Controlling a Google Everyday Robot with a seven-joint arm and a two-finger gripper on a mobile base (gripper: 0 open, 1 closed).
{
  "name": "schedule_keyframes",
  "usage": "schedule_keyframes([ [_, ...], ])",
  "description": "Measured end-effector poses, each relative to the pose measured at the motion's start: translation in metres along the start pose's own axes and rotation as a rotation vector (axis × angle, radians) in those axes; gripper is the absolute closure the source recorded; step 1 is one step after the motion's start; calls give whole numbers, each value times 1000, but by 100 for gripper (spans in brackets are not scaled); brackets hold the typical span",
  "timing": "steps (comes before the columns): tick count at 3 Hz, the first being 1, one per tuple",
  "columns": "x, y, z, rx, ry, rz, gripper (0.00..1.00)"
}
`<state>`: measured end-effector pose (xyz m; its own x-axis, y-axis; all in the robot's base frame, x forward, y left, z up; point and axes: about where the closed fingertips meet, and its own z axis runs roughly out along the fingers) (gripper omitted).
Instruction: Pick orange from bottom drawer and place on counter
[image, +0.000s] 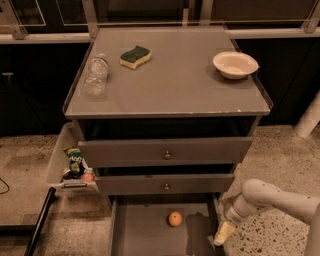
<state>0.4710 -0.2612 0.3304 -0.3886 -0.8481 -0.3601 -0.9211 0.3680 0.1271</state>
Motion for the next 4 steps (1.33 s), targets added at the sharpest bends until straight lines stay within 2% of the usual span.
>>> schedule_keyframes([
  [1, 0, 0, 0, 0, 0, 0, 0],
  [2, 0, 4, 19, -9, -23, -7, 0],
  [3, -9, 6, 57, 8, -110, -43, 0],
  [4, -21, 7, 90, 9, -243, -90, 0],
])
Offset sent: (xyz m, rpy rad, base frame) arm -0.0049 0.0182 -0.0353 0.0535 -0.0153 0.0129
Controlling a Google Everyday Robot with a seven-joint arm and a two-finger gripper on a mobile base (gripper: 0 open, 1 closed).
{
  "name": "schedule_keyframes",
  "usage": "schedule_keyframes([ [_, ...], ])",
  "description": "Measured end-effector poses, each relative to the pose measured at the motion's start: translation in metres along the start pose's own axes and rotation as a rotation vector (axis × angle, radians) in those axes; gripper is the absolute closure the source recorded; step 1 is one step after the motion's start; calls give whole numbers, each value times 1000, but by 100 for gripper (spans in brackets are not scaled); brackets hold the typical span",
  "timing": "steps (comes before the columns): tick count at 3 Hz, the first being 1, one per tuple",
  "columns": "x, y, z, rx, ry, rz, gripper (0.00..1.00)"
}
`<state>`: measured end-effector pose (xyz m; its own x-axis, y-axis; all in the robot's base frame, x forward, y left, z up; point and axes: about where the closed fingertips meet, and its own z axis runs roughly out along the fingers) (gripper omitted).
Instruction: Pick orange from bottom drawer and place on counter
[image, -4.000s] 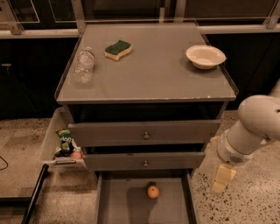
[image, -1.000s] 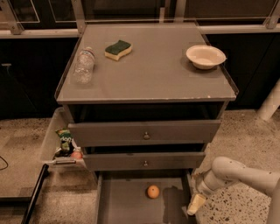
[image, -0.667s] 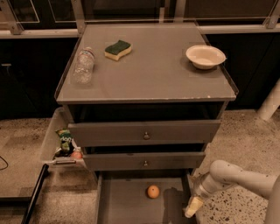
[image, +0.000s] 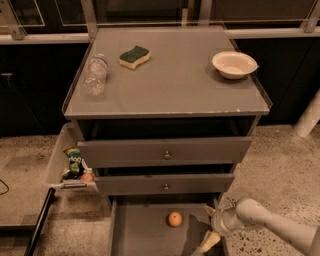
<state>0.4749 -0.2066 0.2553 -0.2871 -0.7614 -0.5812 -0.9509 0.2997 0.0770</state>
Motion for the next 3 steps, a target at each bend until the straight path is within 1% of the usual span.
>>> schedule_keyframes([
  [1, 4, -14, 32, 0, -154, -53, 0],
  [2, 4, -14, 32, 0, -154, -53, 0],
  [3, 1, -21, 62, 2, -202, -59, 0],
])
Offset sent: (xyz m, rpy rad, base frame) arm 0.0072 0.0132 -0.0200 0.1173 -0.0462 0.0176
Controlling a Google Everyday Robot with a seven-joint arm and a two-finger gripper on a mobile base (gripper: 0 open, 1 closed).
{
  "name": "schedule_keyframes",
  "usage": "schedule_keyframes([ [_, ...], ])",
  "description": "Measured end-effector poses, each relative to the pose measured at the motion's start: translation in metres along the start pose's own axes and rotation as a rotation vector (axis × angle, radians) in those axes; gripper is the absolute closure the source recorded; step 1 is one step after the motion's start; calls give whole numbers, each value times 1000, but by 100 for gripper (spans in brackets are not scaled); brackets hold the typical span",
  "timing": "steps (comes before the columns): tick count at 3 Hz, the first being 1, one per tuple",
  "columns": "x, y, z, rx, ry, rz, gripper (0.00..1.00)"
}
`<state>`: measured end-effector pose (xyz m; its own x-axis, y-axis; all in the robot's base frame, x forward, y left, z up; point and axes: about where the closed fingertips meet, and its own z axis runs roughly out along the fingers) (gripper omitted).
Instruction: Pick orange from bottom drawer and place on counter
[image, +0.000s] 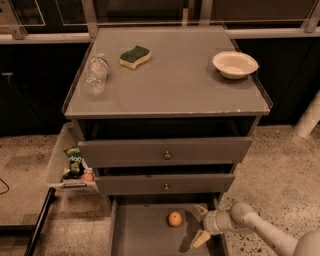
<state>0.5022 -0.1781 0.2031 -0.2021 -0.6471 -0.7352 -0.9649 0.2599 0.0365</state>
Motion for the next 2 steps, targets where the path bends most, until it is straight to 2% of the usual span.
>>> schedule_keyframes([
  [2, -3, -20, 65, -47, -146, -67, 0],
])
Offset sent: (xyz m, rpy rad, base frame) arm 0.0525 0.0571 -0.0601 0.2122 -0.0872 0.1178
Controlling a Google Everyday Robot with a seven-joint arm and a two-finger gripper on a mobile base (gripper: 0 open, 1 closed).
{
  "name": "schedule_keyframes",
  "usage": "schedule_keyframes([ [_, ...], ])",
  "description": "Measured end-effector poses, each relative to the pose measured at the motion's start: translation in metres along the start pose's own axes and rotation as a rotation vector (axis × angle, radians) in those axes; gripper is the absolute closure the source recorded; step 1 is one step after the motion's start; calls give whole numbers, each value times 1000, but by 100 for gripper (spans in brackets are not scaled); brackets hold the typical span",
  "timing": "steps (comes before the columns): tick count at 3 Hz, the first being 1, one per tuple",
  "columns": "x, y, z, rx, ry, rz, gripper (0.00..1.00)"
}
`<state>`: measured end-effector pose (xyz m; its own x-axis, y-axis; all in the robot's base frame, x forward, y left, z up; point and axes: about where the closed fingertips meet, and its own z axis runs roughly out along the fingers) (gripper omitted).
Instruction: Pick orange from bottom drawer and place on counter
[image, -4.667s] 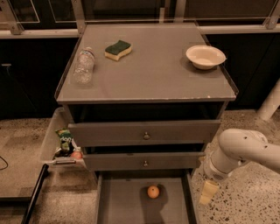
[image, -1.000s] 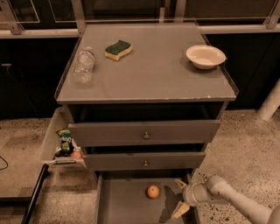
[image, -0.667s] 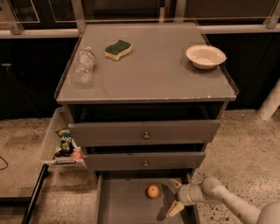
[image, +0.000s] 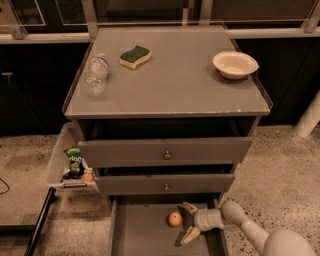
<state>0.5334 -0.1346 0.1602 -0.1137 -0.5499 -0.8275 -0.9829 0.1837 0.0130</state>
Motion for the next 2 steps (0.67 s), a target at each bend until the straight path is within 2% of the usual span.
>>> schedule_keyframes([
  [2, -10, -13, 35, -36, -75, -28, 0],
])
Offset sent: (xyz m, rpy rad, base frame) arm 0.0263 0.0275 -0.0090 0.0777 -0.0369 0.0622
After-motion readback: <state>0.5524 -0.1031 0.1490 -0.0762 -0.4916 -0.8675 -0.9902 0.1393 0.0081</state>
